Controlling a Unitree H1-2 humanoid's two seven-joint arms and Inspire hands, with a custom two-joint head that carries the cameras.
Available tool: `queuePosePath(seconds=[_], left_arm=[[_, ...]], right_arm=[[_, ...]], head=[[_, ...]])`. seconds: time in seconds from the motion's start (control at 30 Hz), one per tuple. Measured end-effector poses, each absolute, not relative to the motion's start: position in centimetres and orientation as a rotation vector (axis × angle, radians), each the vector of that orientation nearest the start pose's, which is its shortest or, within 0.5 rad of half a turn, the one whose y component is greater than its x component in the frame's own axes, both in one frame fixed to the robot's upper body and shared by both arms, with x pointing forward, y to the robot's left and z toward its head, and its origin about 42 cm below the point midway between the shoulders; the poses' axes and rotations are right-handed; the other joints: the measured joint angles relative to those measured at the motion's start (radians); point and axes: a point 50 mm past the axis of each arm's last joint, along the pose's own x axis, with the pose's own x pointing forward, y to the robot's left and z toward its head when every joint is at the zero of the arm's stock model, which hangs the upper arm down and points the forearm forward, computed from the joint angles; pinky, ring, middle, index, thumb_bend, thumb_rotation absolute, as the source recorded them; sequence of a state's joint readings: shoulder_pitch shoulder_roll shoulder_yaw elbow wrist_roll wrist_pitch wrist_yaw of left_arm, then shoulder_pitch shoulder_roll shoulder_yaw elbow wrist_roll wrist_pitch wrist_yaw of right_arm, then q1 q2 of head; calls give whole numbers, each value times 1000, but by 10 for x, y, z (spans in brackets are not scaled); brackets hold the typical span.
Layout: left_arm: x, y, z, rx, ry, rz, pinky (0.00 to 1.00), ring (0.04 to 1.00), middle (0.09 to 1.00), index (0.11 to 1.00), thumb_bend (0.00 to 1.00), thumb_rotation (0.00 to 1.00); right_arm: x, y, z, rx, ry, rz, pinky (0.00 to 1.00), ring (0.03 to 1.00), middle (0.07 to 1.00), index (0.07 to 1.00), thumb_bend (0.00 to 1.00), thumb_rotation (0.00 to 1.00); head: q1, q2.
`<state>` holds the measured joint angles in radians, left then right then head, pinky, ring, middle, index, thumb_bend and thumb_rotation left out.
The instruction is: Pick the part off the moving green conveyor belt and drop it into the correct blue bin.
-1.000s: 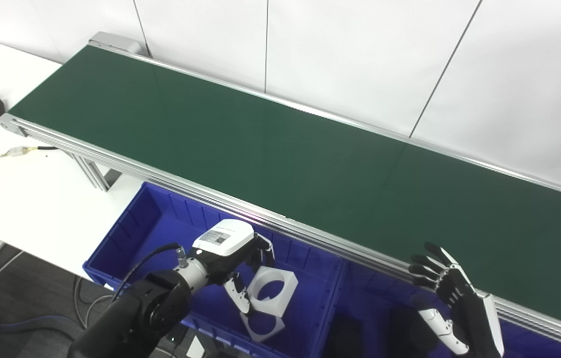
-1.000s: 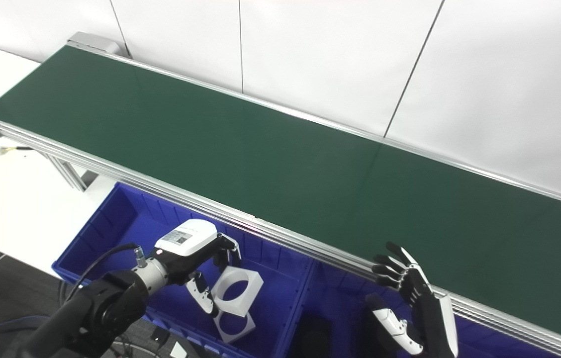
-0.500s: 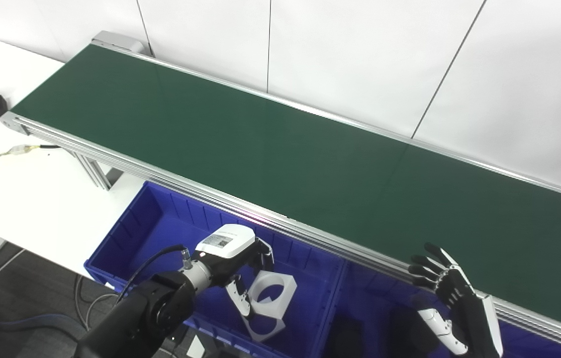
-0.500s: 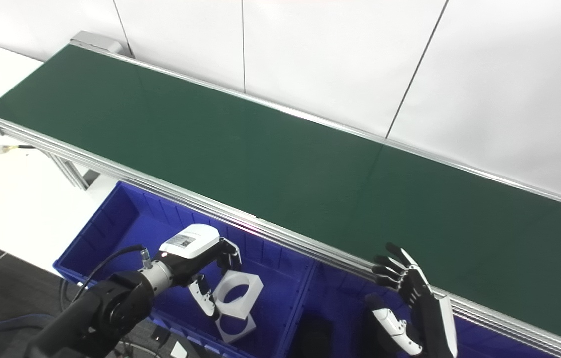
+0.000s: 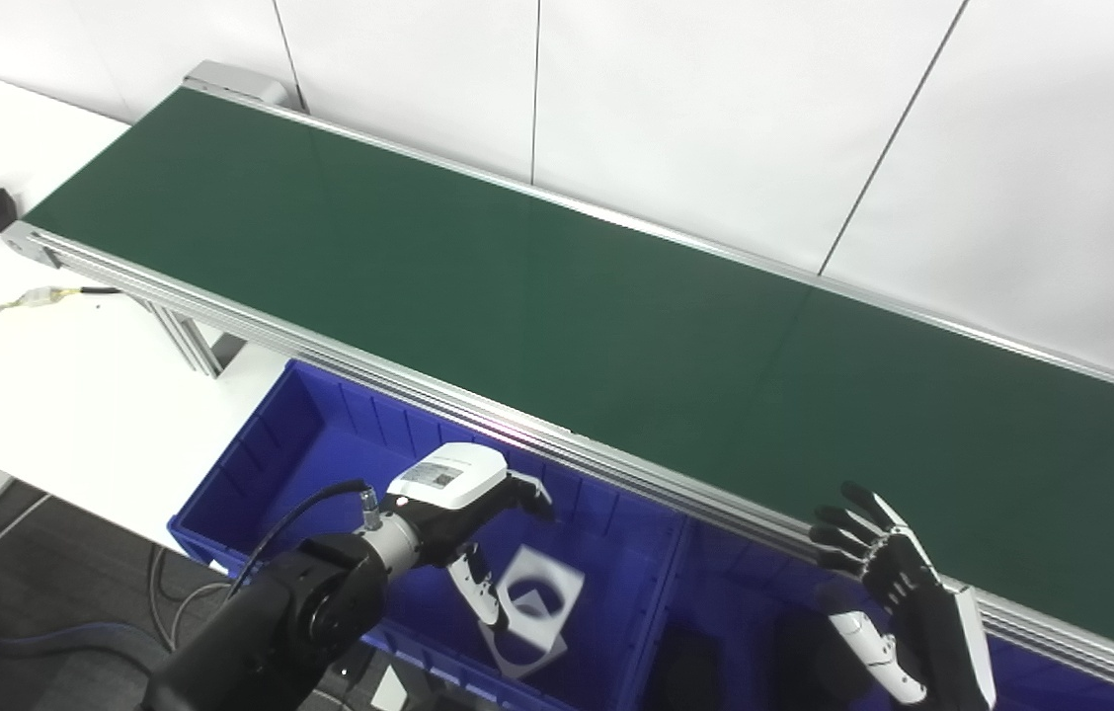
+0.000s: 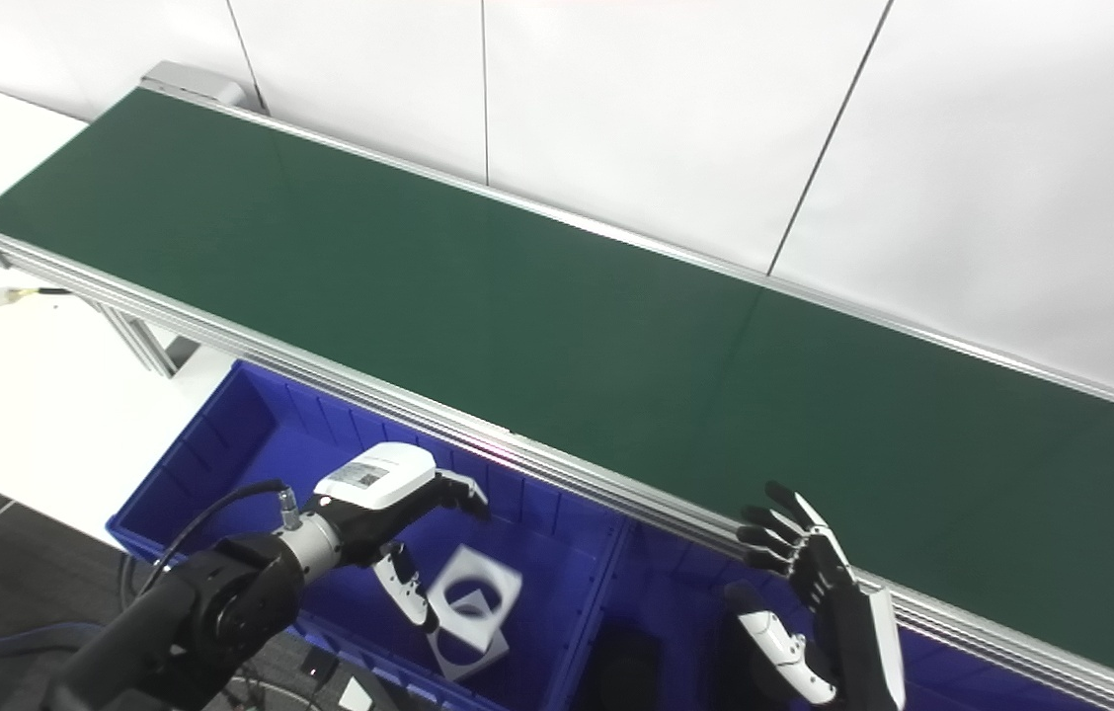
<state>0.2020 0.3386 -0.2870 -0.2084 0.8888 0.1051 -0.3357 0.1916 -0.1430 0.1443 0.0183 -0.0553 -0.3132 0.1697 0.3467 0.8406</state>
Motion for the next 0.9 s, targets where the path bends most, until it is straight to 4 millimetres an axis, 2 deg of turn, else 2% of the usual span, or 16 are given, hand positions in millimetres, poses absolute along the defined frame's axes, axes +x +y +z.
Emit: queuePosePath(seconds=[0.13, 0.23, 0.37, 0.4, 0.47, 0.67, 0.83, 0.9], left_arm=[[200, 241, 84, 1164, 205, -534, 777, 845, 895, 874, 997, 229], [200, 240, 88, 1141, 210, -536, 788, 861, 917, 905, 1000, 318], [199, 237, 97, 1098, 189, -533, 812, 883, 940, 942, 1000, 353], [199, 236, 99, 1086, 184, -534, 812, 890, 947, 960, 1000, 418], [198, 234, 103, 1063, 174, -541, 797, 885, 943, 964, 1000, 471], [195, 220, 112, 838, 92, -527, 735, 851, 908, 921, 975, 813], [185, 197, 120, 549, -2, -483, 677, 807, 871, 870, 892, 823], [185, 187, 121, 452, -39, -473, 696, 791, 852, 849, 874, 820]], right_arm=[[210, -217, 62, -170, -85, 309, 642, 718, 762, 852, 685, 578], [209, -216, 62, -166, -85, 310, 644, 719, 763, 853, 681, 576], [209, -214, 61, -163, -84, 311, 645, 716, 760, 851, 675, 566], [209, -213, 61, -162, -83, 312, 645, 714, 758, 849, 672, 559], [209, -212, 60, -162, -80, 313, 646, 714, 757, 849, 672, 566], [208, -208, 56, -164, -66, 317, 653, 713, 759, 850, 682, 571], [207, -202, 55, -167, -66, 314, 651, 717, 760, 853, 719, 609], [207, -198, 55, -167, -67, 317, 652, 719, 762, 853, 728, 619]], head=[[-2, -3], [-5, -5], [-20, -15], [-32, -21], [-34, -23], [-90, -49], [-132, -61], [-152, -67]])
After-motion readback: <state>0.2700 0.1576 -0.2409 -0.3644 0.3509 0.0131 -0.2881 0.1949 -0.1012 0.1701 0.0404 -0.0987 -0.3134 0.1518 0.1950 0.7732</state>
